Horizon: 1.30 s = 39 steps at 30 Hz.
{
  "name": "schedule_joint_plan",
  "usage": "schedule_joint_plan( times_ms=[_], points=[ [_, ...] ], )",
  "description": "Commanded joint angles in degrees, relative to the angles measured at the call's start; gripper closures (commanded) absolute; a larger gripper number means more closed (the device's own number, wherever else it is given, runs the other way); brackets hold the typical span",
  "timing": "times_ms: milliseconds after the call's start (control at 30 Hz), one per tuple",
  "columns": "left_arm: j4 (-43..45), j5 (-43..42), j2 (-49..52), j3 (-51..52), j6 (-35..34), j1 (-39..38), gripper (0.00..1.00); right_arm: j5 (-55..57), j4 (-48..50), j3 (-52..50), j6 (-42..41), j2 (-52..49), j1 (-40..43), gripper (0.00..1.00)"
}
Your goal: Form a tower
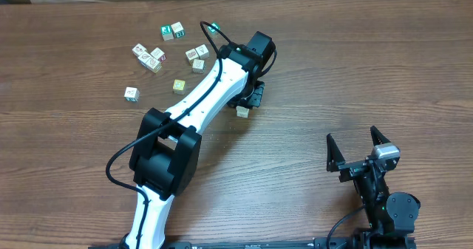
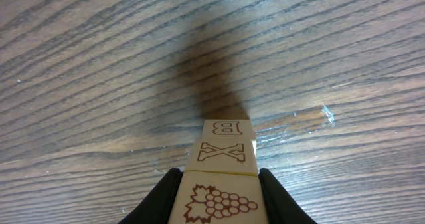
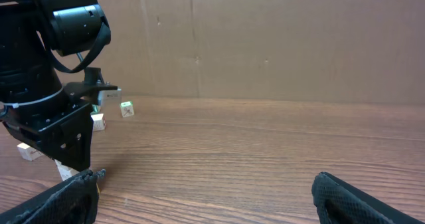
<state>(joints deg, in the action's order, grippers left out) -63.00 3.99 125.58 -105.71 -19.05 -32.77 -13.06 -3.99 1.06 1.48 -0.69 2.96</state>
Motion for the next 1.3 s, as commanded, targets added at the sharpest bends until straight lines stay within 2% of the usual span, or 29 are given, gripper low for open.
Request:
schedule_joint_plan(
  times_ms=[0,1267],
  points=[
    [-0.26,-0.9,-1.97,-2.1,0.87,0.09,0.74,0.55,0.26,-0.59,-0.11,0.52,-0.22,0.0],
    [-1.07,3.69,-0.74,-1.53,-1.97,-2.14,0.72,0.55,0.26,-0.59,-0.11,0.52,-0.22,0.0]
  ],
)
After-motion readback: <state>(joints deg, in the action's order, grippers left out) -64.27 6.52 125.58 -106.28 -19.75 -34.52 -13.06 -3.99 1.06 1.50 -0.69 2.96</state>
